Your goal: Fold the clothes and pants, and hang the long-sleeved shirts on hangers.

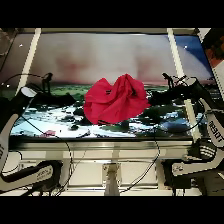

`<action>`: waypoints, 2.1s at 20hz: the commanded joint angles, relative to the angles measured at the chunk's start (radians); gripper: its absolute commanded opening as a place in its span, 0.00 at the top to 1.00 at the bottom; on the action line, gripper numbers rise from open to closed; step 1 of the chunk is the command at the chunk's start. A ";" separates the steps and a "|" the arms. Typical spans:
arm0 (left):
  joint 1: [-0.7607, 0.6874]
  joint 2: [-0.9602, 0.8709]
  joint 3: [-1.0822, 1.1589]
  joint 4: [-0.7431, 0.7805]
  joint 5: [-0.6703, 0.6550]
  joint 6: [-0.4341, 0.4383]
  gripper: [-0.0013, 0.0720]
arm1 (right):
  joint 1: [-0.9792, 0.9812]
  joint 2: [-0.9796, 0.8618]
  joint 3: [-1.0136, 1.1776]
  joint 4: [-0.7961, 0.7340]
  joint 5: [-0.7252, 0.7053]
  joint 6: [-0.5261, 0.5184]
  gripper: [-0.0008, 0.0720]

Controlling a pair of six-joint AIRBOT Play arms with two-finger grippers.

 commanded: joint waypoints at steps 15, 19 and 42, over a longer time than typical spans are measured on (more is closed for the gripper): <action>-0.189 -0.080 0.000 -0.034 0.094 0.076 0.25 | -0.014 0.001 0.000 0.024 0.014 0.019 0.97; -0.197 -0.109 0.001 -0.034 0.103 0.051 0.33 | -0.014 0.001 0.000 0.043 0.028 0.019 0.97; -0.243 0.209 0.293 -0.083 0.740 -0.016 0.98 | 0.056 0.001 0.349 0.835 -0.346 -0.035 0.97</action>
